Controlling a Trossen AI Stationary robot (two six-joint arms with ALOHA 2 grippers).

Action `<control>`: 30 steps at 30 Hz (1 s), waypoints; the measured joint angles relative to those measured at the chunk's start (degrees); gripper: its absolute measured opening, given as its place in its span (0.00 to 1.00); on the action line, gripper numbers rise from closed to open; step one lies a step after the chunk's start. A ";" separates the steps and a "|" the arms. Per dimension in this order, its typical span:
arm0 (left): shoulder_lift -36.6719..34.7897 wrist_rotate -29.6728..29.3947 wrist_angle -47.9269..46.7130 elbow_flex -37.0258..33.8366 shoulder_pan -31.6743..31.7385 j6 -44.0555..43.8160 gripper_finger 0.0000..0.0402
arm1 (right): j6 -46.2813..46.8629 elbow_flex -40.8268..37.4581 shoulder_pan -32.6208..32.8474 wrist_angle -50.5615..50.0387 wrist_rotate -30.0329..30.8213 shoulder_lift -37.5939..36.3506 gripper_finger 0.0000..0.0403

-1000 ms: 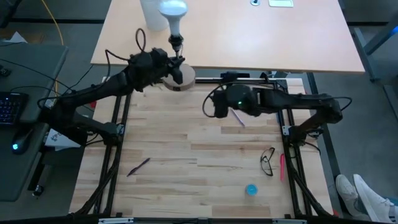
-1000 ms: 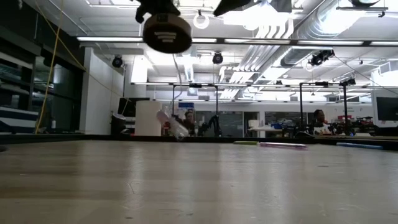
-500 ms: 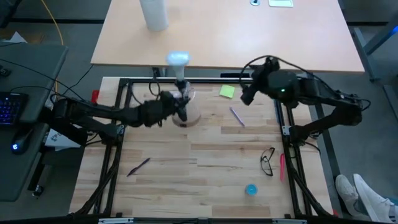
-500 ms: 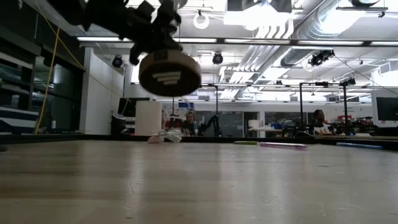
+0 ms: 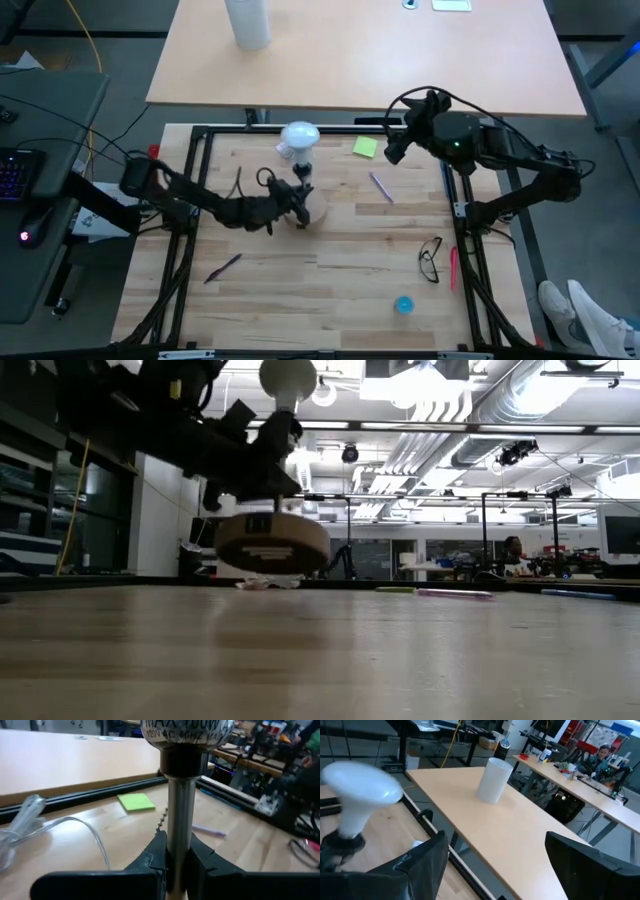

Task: Screw lightbulb
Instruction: Insert the light bulb into the lamp

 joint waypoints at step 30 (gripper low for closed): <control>12.93 0.22 10.39 1.20 -3.89 3.52 0.39 | -4.37 0.00 0.00 3.82 -3.49 -0.09 0.80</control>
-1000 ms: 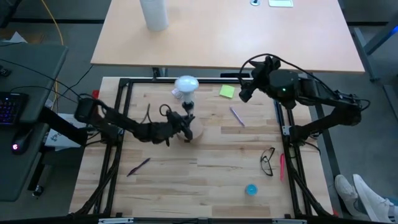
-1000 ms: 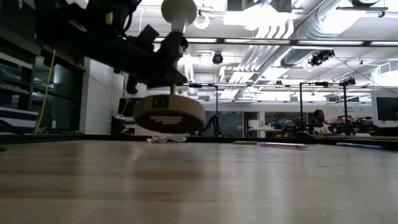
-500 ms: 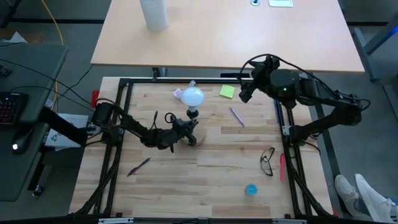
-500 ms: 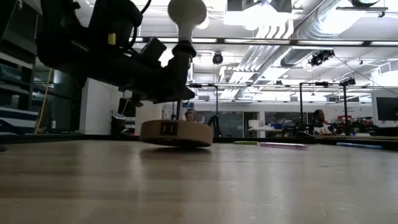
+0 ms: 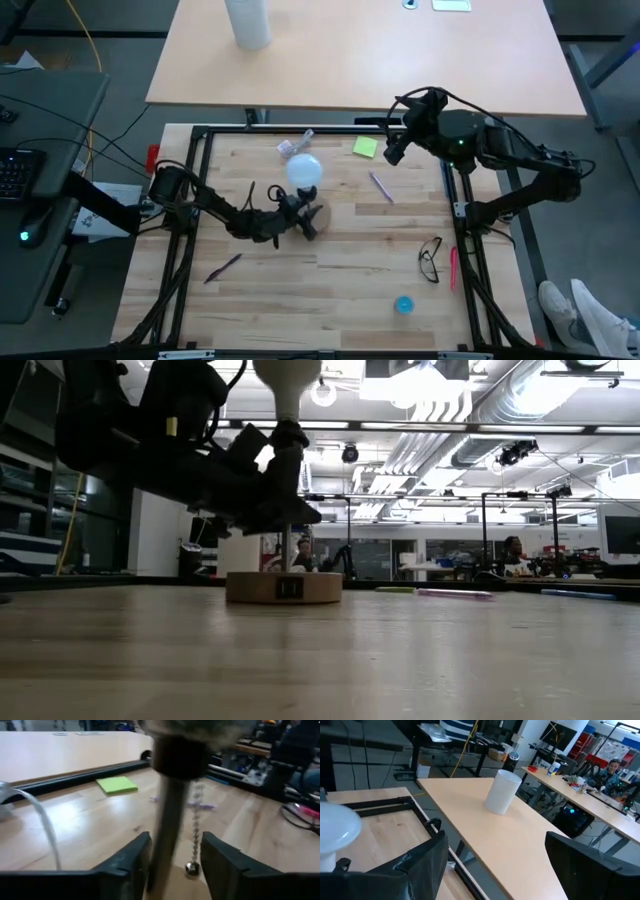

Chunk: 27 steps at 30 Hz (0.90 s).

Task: Screw lightbulb
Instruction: Insert the light bulb into the lamp

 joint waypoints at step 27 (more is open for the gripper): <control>-33.40 -5.49 -38.51 -3.50 -3.26 2.10 0.54 | 12.96 0.00 -0.37 10.38 -22.52 5.90 0.02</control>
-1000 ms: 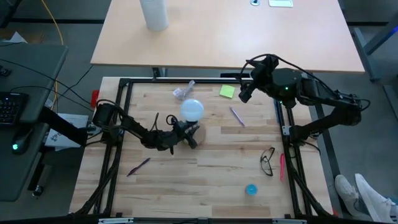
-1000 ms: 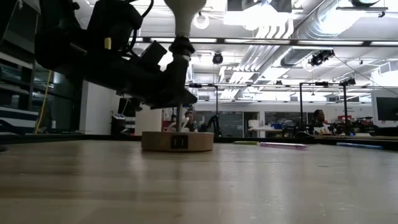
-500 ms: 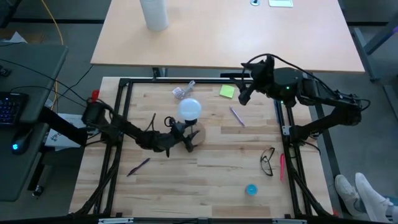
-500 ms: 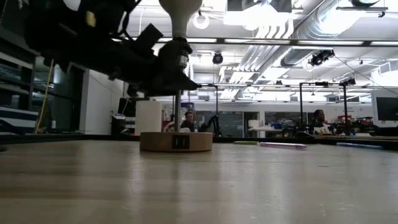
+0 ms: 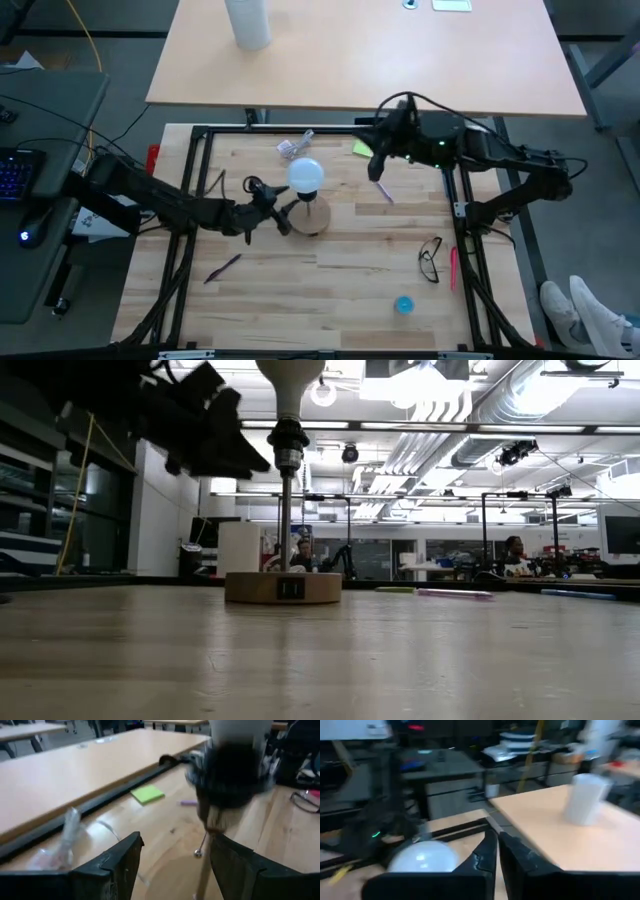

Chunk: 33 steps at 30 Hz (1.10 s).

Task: Screw lightbulb
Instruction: Insert the light bulb into the lamp

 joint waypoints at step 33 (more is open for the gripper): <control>1.30 45.10 -65.97 61.26 19.05 4.16 0.00 | 8.56 -5.18 4.48 -15.81 -12.02 6.20 0.00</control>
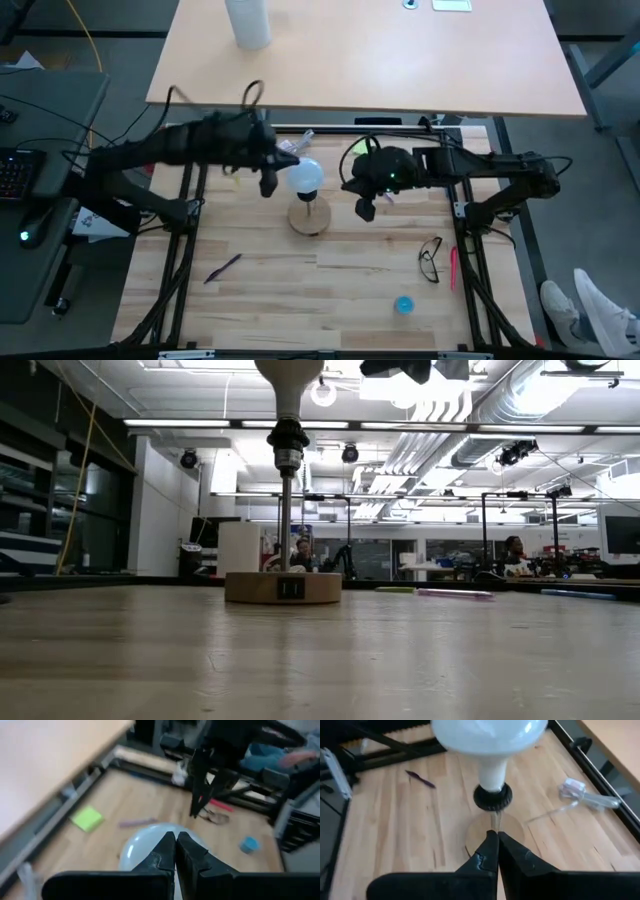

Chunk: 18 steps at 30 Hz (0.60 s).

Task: Screw lightbulb
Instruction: Insert the light bulb into the lamp

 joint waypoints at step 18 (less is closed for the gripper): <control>27.06 1.56 -40.01 39.57 2.50 3.04 0.00 | -0.42 0.04 2.03 -1.07 7.04 5.11 0.00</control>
